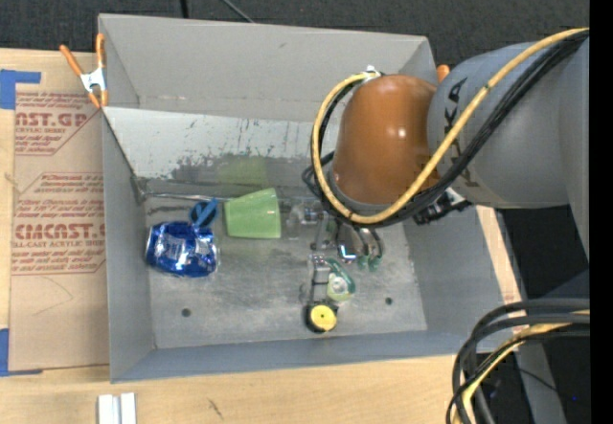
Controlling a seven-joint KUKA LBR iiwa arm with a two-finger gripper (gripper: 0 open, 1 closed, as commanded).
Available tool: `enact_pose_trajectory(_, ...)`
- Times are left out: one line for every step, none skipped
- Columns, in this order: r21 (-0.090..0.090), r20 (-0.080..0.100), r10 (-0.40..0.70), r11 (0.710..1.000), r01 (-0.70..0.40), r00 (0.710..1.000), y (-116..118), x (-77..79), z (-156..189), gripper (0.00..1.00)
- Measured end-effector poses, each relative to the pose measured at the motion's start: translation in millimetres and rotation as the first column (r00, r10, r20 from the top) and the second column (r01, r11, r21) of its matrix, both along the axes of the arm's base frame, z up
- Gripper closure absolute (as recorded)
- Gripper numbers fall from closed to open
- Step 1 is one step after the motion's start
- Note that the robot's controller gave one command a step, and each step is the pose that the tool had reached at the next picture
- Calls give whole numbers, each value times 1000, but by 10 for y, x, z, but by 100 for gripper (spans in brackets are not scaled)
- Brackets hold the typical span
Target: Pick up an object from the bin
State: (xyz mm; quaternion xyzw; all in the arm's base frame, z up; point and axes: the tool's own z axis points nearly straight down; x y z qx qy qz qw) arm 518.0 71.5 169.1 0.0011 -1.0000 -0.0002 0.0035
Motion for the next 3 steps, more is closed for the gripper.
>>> enact_pose_trajectory(2,7,295,956,-295,956,790,-86,-198,0)
enact_pose_trajectory(3,7,609,793,-609,793,1646,-27,-1009,0)
enact_pose_trajectory(-1,12,441,897,-441,897,1302,518,-989,0)
